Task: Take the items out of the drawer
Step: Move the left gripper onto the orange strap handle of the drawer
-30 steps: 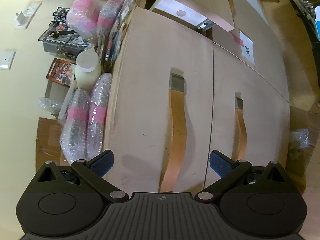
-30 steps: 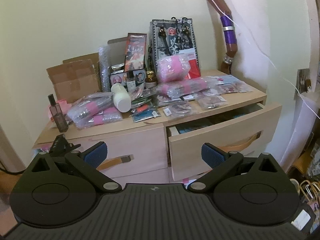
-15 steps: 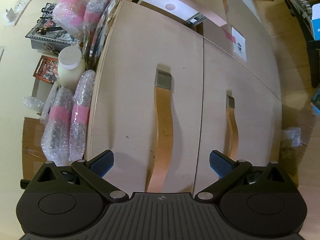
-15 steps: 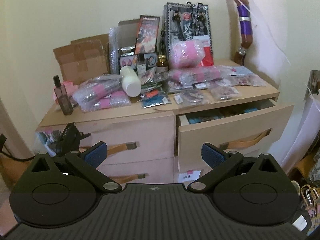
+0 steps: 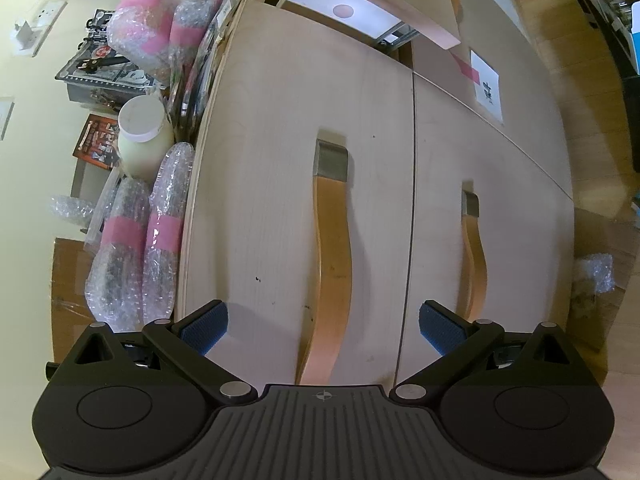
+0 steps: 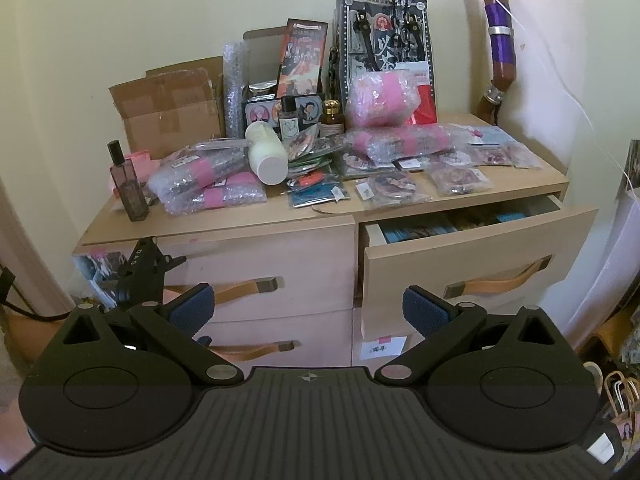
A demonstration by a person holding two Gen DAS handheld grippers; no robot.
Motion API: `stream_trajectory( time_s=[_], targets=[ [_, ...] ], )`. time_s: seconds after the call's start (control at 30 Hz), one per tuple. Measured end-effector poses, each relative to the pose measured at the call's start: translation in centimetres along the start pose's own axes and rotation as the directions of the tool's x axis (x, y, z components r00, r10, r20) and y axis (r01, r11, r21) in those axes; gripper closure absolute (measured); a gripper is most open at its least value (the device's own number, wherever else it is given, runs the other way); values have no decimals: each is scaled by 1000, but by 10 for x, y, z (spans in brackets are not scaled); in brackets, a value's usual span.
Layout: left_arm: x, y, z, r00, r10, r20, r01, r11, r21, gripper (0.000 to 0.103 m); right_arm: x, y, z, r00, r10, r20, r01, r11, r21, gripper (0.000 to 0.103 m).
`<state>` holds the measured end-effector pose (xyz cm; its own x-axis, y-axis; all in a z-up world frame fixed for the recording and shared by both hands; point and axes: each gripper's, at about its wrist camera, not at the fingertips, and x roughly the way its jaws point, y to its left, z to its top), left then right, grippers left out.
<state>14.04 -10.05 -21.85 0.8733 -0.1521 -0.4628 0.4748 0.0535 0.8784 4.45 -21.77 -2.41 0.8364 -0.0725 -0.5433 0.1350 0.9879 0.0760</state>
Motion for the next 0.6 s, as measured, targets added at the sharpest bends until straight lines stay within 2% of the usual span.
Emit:
stream_trajectory(
  time_s=[0.13,0.27,0.47,0.6],
  targets=[
    [0,2,1,1000,-4,-2,4,1000,-11,0,1,1,1,1000,0,1,0,1000,-1,0],
    [0,0,2,1000,7,-4,-7,1000,-10,4,2,1,1,1000,-1,1,1,1000,-1,0],
    [4,-11,2,999,44,-17,-44,999,20,15,1,-6,-1,1000,-10,-6,10,1000,-2,0],
    [9,-19,4,998,56,-28,-55,998,20,27,1,-10,-2,1000,-16,-12,16,1000,-4,0]
  ],
)
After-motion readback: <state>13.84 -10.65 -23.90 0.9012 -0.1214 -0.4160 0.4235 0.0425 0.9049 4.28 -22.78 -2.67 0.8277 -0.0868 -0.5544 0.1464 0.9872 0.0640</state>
